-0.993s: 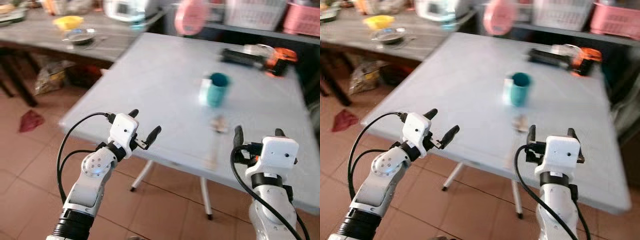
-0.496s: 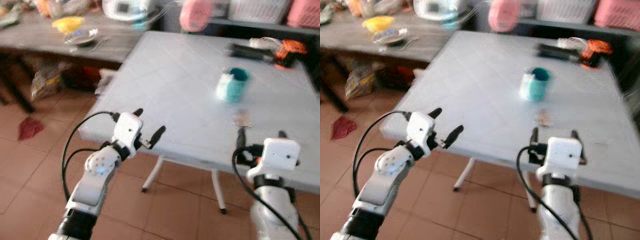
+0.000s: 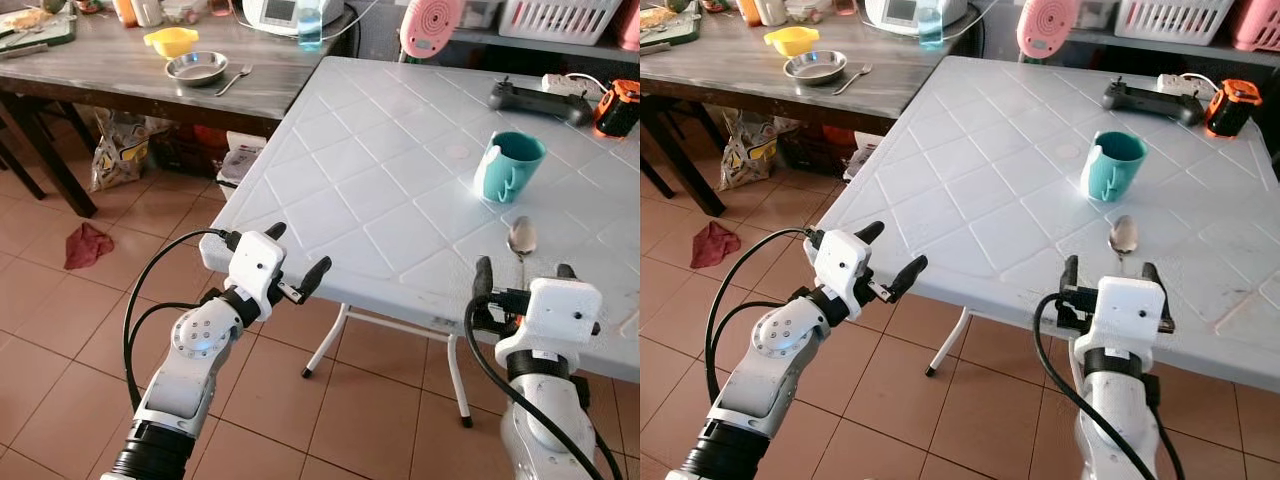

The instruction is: Setting the table

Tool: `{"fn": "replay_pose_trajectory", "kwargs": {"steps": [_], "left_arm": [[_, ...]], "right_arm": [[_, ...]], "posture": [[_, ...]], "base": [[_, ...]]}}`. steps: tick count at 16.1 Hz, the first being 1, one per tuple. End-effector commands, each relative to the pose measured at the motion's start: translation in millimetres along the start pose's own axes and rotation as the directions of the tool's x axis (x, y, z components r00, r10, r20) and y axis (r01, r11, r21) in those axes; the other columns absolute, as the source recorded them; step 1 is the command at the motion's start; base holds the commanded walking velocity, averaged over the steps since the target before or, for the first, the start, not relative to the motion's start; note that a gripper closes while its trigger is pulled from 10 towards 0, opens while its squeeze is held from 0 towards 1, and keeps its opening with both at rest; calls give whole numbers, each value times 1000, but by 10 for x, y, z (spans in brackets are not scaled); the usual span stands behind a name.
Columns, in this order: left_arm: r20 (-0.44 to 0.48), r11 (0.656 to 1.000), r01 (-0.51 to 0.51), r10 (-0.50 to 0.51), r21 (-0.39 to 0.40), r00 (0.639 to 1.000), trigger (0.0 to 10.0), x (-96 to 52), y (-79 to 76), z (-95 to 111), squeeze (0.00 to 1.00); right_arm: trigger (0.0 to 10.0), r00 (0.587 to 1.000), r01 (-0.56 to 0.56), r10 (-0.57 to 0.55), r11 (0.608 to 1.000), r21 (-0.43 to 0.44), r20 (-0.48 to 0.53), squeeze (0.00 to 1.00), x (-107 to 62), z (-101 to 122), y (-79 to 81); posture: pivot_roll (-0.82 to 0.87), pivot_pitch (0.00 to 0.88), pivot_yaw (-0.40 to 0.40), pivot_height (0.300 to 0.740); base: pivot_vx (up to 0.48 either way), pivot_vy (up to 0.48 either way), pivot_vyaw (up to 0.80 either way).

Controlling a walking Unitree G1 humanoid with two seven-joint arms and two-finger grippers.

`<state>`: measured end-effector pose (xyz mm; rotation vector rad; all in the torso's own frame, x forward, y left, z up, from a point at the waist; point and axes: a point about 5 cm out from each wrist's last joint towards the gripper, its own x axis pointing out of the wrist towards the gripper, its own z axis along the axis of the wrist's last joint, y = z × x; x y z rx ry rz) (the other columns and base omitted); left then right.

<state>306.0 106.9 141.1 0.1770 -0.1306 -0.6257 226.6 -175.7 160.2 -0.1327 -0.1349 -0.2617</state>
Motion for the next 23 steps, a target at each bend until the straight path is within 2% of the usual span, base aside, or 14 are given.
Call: {"fn": "replay_pose_trajectory", "kwargs": {"steps": [1,12,13,18,23], "left_arm": [[4,1000,0,0,17,1000,10000,-5,9,27,0],[6,1000,0,0,12,1000,10000,-4,3,28,0],[25,999,40,-40,-23,999,10000,57,-111,67,0],[37,999,45,-44,-24,998,10000,102,-117,95,0],[37,998,57,-56,-25,998,10000,122,-127,103,0]], "right_arm": [[10000,1000,6,-6,1000,-3,8,0,-10,30,-15],[10000,1000,7,-7,1000,-4,8,0,-11,31,-15],[10000,999,36,-37,999,5,41,0,180,101,-106],[10000,998,52,-53,999,12,43,0,189,106,-131],[10000,996,87,-87,995,44,13,0,204,67,-176]], "posture": [[43,144,21,740],[43,144,21,740],[47,156,23,740],[42,149,27,740],[38,150,34,740]], "base": [[0,0,0],[0,0,0],[0,0,0],[0,0,0],[0,0,-727]]}}
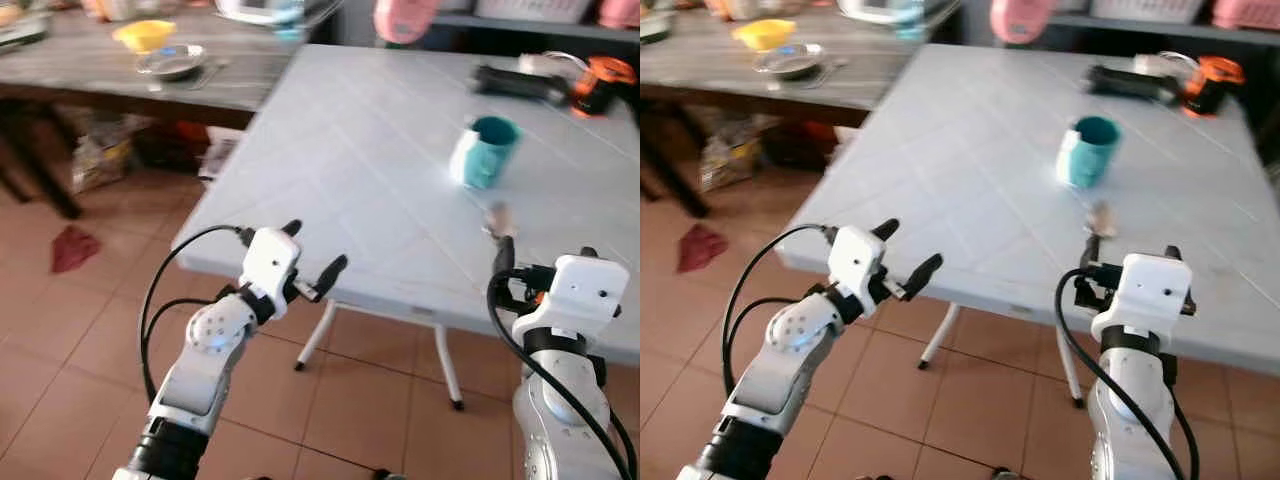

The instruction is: Setting the table

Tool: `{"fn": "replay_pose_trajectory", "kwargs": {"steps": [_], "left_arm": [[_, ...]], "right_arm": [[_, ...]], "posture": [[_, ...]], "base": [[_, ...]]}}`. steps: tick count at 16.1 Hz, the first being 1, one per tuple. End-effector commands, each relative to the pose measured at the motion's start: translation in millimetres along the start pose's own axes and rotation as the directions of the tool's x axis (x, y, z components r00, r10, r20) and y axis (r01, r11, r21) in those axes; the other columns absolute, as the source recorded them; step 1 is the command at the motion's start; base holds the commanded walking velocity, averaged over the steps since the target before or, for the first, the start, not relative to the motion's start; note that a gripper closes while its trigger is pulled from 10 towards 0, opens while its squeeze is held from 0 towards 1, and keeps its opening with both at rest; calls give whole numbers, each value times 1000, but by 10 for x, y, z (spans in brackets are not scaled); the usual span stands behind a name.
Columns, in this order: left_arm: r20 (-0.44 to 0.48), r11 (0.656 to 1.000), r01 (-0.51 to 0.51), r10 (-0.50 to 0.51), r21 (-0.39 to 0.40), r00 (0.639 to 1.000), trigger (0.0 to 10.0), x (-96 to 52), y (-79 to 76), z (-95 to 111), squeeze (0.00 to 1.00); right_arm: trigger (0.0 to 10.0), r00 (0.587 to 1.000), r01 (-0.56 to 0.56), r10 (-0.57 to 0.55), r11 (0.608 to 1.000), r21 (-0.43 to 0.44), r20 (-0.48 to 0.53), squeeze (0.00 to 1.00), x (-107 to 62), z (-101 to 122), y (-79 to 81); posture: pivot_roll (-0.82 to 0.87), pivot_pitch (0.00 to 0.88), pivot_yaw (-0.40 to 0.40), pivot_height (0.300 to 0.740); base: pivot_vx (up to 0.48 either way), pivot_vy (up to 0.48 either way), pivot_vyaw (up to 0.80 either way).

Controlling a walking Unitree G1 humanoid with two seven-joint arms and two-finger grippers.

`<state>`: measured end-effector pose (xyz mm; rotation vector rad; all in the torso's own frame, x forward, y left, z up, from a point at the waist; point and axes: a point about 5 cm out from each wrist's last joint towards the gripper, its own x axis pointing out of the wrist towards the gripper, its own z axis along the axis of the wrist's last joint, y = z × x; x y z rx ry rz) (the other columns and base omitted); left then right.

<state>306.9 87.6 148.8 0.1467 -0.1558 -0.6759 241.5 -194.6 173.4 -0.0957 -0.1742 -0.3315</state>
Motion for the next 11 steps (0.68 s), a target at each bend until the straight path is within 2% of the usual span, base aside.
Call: {"fn": "replay_pose_trajectory", "kwargs": {"steps": [1,5,7,11], "left_arm": [[2,1000,18,-18,-4,1000,10000,2,3,11,0],[25,997,72,-72,-1,997,10000,72,-15,66,0],[20,988,155,-155,-3,988,10000,83,-84,71,0],[6,957,289,-289,6,957,10000,62,-203,83,0]], "right_arm": [[10000,1000,15,-15,1000,12,-13,0,15,-10,-25],[10000,1000,23,-22,998,56,-20,0,126,9,-53],[10000,1000,10,-8,997,81,-23,0,228,13,-39],[10000,994,-17,42,971,237,-103,0,458,-56,99]], "posture": [[37,152,33,740],[34,154,28,740],[31,157,28,740],[32,169,29,740]], "base": [[0,0,-763],[0,0,-644],[0,0,-613],[0,0,0]]}}
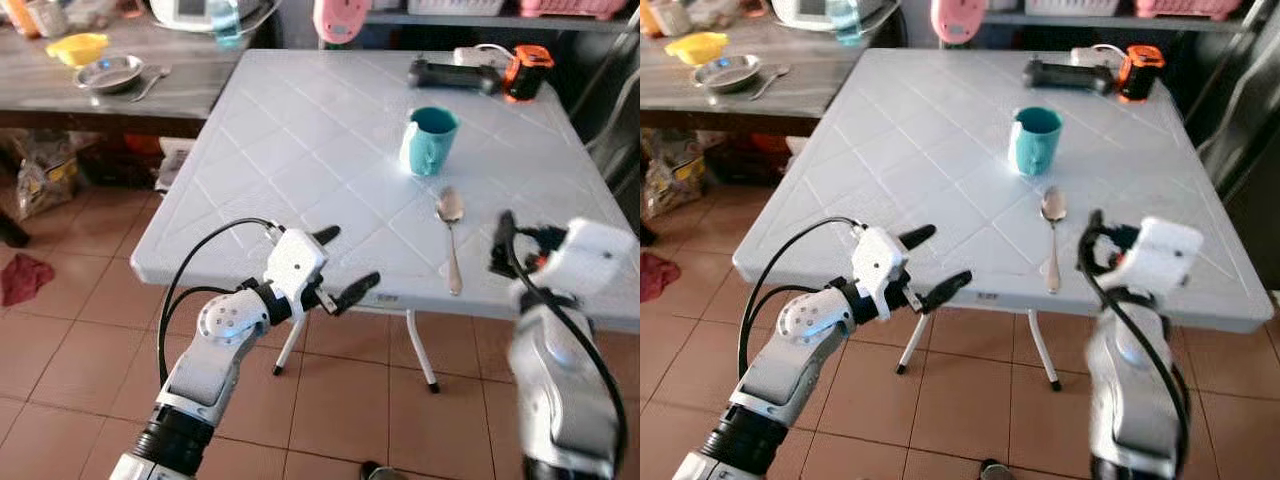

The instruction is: Setting the table

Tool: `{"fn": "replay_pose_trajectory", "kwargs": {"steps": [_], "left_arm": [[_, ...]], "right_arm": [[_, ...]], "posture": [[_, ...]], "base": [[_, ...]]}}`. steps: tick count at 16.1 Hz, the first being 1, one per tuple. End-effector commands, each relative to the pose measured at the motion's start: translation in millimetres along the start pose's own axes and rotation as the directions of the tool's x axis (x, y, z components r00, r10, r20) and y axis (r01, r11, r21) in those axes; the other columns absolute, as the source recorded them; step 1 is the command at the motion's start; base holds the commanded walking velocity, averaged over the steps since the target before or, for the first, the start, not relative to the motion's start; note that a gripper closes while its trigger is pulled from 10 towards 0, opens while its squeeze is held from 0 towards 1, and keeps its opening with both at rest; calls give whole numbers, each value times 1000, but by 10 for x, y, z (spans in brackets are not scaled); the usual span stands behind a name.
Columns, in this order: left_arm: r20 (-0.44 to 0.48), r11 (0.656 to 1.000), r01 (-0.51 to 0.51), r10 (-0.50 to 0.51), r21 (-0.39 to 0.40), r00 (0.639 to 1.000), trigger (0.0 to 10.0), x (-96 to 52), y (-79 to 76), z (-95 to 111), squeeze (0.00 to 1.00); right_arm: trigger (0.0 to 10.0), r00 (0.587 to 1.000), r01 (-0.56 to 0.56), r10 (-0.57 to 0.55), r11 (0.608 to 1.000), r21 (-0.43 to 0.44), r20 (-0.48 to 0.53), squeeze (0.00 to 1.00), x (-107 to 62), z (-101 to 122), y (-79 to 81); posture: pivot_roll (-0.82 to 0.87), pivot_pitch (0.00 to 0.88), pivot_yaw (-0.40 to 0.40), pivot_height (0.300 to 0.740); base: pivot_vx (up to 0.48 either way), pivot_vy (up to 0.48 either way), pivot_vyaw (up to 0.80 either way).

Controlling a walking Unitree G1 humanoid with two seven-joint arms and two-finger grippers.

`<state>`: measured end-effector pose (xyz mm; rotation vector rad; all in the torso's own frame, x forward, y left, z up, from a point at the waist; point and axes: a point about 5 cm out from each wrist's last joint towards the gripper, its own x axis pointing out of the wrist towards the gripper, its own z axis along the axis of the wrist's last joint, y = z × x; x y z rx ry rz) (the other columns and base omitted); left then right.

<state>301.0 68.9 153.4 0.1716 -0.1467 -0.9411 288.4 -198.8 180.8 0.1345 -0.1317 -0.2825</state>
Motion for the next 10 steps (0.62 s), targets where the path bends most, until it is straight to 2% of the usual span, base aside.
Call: {"fn": "replay_pose_trajectory", "kwargs": {"steps": [1,3,4,7,10], "left_arm": [[-4,999,38,-38,1,999,10000,-12,-38,13,0],[-7,999,47,-47,7,999,10000,-20,-32,17,0],[-10,999,50,-50,11,999,10000,-32,-21,22,0],[-19,998,63,-63,12,998,10000,-51,-22,25,0],[-29,997,79,-79,7,996,10000,-59,-48,8,0]], "right_arm": [[10000,999,-10,12,999,42,-49,0,35,-67,14],[10000,993,-49,61,993,111,-101,0,112,-130,120],[10000,986,-61,78,991,118,-148,0,170,-184,223],[10000,963,-47,70,994,94,-259,0,227,-296,320],[10000,934,-44,53,998,33,-354,0,268,-387,331]], "posture": [[35,177,33,740],[35,177,33,740],[42,187,36,740],[47,195,39,740],[41,199,37,740]], "base": [[0,0,0],[0,0,0],[0,0,0],[0,0,0],[0,0,0]]}}
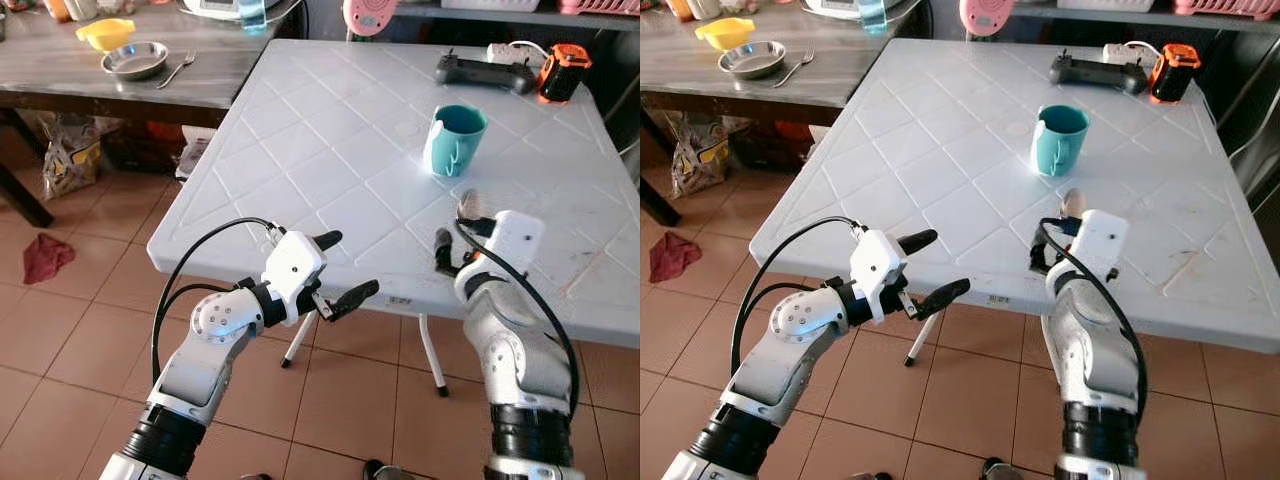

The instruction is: Setting the table

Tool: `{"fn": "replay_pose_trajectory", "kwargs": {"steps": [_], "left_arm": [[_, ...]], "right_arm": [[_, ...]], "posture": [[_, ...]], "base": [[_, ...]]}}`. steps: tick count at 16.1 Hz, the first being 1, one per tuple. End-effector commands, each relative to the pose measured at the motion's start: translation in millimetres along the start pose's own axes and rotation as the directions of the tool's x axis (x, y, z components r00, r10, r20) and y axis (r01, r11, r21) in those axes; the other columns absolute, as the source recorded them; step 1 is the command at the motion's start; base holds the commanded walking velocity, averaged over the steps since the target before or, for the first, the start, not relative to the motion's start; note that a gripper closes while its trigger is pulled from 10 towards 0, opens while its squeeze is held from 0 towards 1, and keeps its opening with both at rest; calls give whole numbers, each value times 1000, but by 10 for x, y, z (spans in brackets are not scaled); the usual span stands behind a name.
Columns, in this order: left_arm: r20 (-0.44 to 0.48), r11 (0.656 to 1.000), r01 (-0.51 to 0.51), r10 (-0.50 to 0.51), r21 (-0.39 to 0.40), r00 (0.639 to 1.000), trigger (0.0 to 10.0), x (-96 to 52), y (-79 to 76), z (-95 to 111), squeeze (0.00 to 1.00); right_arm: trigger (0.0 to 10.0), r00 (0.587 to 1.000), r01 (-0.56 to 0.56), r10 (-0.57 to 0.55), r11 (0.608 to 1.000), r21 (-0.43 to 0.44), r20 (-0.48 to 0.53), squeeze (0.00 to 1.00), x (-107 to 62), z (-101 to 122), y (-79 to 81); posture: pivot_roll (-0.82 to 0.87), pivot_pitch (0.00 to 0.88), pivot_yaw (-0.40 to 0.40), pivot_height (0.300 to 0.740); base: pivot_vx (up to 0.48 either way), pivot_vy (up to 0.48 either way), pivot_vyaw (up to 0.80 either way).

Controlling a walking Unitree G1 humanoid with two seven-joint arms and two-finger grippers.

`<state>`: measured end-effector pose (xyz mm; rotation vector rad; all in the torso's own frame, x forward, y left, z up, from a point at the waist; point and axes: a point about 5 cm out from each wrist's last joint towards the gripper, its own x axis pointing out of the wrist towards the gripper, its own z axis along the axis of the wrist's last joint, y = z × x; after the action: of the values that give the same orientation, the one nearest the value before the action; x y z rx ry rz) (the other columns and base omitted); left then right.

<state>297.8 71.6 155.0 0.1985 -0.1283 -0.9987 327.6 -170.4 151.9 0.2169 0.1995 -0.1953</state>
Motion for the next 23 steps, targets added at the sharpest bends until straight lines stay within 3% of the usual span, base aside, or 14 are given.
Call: {"fn": "replay_pose_trajectory", "kwargs": {"steps": [1,9,10,11,12,16,23], "left_arm": [[-8,1000,22,-22,-5,1000,10000,-13,-52,-14,0],[-11,998,49,-50,-25,999,10000,-2,-99,-12,0],[-12,998,51,-52,-25,999,10000,-2,-101,-13,0],[-14,998,54,-54,-26,998,10000,-3,-103,-13,0],[-15,998,57,-57,-25,998,10000,-3,-105,-13,0],[-20,998,65,-65,-27,998,10000,-5,-116,-18,0],[-20,997,76,-77,-30,997,10000,-1,-128,-17,0]], "right_arm": [[10000,999,19,-18,1000,11,-27,0,18,-6,-7],[10000,993,81,-83,996,-22,-80,0,86,-18,-227],[9451,993,82,-83,996,-22,-89,0,96,-16,-248],[3569,992,80,-83,996,-29,-99,0,110,-13,-271],[235,990,86,-91,995,-56,-105,0,132,-3,-314],[0,988,80,-87,995,-62,-125,0,168,11,-335],[0,978,69,-72,997,-21,-197,0,100,-191,-295]], "posture": [[41,200,37,740],[37,201,33,740],[37,201,33,740],[37,201,33,740],[37,201,33,740],[37,201,33,740],[38,198,36,740]], "base": [[0,0,0],[0,0,0],[0,0,0],[0,0,0],[0,0,0],[0,0,0],[0,0,0]]}}
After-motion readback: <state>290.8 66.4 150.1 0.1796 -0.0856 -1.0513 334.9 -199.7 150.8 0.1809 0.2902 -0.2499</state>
